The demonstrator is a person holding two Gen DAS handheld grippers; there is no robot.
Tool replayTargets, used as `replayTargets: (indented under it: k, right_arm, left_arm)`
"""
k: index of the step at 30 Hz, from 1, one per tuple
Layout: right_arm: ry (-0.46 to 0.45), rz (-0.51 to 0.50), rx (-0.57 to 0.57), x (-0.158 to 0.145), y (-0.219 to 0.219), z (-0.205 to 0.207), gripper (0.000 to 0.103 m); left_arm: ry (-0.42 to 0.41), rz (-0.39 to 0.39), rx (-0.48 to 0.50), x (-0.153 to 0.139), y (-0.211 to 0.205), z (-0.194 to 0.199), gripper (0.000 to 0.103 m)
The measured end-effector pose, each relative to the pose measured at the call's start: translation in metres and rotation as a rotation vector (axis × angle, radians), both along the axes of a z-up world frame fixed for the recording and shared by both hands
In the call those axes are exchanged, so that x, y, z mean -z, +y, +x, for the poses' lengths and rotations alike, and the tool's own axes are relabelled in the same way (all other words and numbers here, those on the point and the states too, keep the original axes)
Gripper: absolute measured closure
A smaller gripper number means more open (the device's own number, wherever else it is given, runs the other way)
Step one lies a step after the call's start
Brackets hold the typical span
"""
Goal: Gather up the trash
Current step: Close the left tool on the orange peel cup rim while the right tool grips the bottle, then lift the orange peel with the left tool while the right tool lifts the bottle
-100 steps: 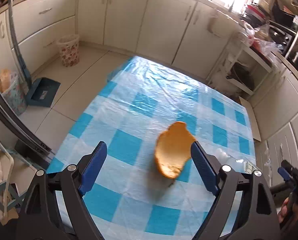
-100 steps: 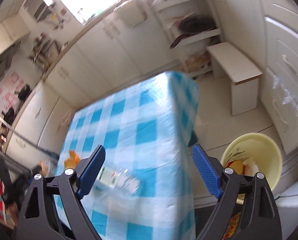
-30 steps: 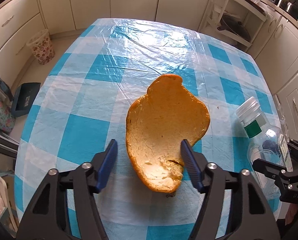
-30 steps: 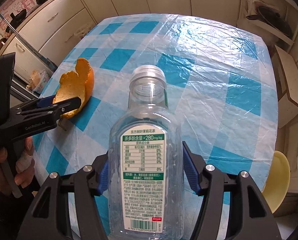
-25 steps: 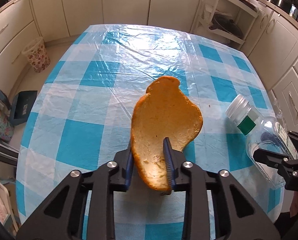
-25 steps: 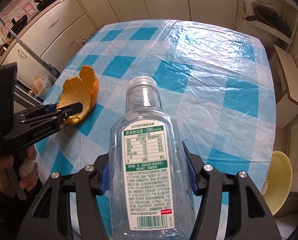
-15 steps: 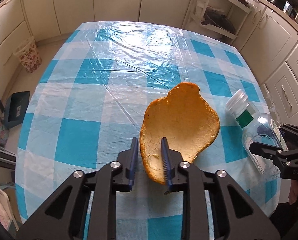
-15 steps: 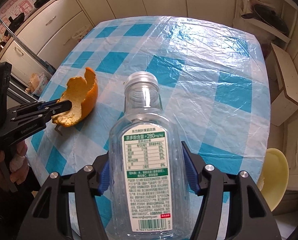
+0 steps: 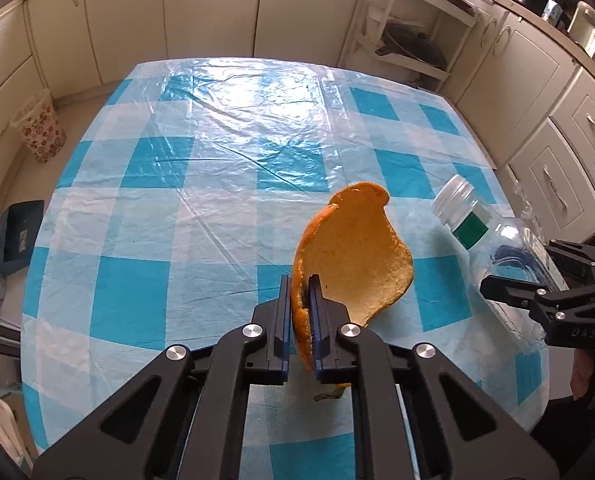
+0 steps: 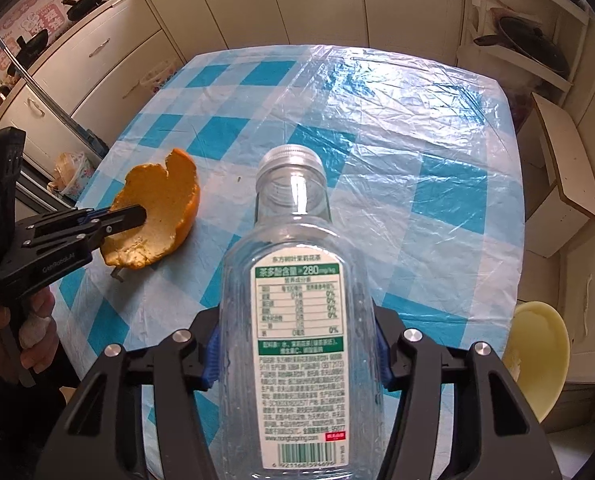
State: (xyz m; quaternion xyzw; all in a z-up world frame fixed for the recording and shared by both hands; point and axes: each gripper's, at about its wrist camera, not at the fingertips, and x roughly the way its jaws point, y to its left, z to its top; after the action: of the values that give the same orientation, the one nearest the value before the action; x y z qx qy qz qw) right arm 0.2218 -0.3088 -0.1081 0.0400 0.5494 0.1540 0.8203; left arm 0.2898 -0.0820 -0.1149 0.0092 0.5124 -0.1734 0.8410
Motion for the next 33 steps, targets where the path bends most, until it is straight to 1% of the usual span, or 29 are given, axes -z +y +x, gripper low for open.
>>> replayTargets:
  k: [4, 6, 7, 8, 9, 12, 13, 14, 17, 19, 24, 25, 27, 29, 31, 33]
  right_arm:
    - [0.018, -0.013, -0.010, 0.006, 0.000, -0.002, 0.046]
    - [0.020, -0.017, -0.011, 0.006, -0.001, -0.004, 0.044]
    - [0.023, -0.019, -0.014, 0.007, -0.001, -0.004, 0.044]
    - [0.022, -0.023, -0.016, 0.007, -0.001, -0.004, 0.044]
    - [0.021, -0.024, -0.016, 0.008, 0.000, -0.004, 0.044]
    - [0.013, -0.026, -0.020, 0.007, 0.000, -0.006, 0.046]
    - [0.004, -0.025, -0.020, 0.006, 0.000, -0.006, 0.046]
    - [-0.012, -0.019, -0.014, 0.003, -0.001, -0.007, 0.046]
    - [-0.041, 0.006, 0.005, -0.007, -0.006, -0.005, 0.046]
    - [-0.041, 0.008, 0.012, -0.007, -0.008, -0.005, 0.046]
    - [-0.001, -0.022, -0.009, 0.005, -0.003, -0.004, 0.046]
    - [0.004, -0.029, -0.013, 0.006, -0.002, -0.005, 0.045]
    - [0.007, -0.036, -0.019, 0.007, -0.001, -0.006, 0.045]
    - [0.004, -0.037, -0.016, 0.006, -0.003, -0.006, 0.040]
    - [0.006, -0.041, -0.019, 0.006, -0.005, -0.007, 0.036]
    - [0.010, -0.045, -0.025, 0.006, -0.006, -0.008, 0.036]
  left_arm:
    - [0.019, 0.009, 0.009, 0.004, -0.004, 0.001, 0.094]
    - [0.032, 0.014, 0.014, 0.007, -0.007, 0.003, 0.088]
    - [0.036, 0.017, 0.016, 0.009, -0.009, 0.002, 0.082]
    - [0.038, 0.022, 0.018, 0.010, -0.011, 0.002, 0.078]
    - [0.037, 0.028, 0.019, 0.011, -0.013, 0.002, 0.077]
    - [0.032, 0.041, 0.031, 0.014, -0.019, -0.001, 0.077]
    - [0.021, 0.051, 0.033, 0.013, -0.021, -0.003, 0.080]
    - [0.009, 0.058, 0.037, 0.012, -0.022, -0.004, 0.087]
    - [-0.021, 0.045, 0.041, 0.004, -0.021, -0.007, 0.094]
    - [-0.033, 0.048, 0.045, 0.002, -0.021, -0.008, 0.094]
    - [-0.020, 0.061, 0.041, 0.004, -0.022, -0.006, 0.094]
    - [-0.014, 0.063, 0.037, 0.004, -0.021, -0.005, 0.093]
    - [-0.005, 0.074, 0.033, 0.007, -0.021, -0.005, 0.087]
    - [0.004, 0.077, 0.032, 0.010, -0.022, -0.004, 0.078]
    - [-0.001, 0.086, 0.028, 0.011, -0.022, -0.005, 0.072]
    - [-0.002, 0.095, 0.032, 0.012, -0.023, -0.006, 0.069]
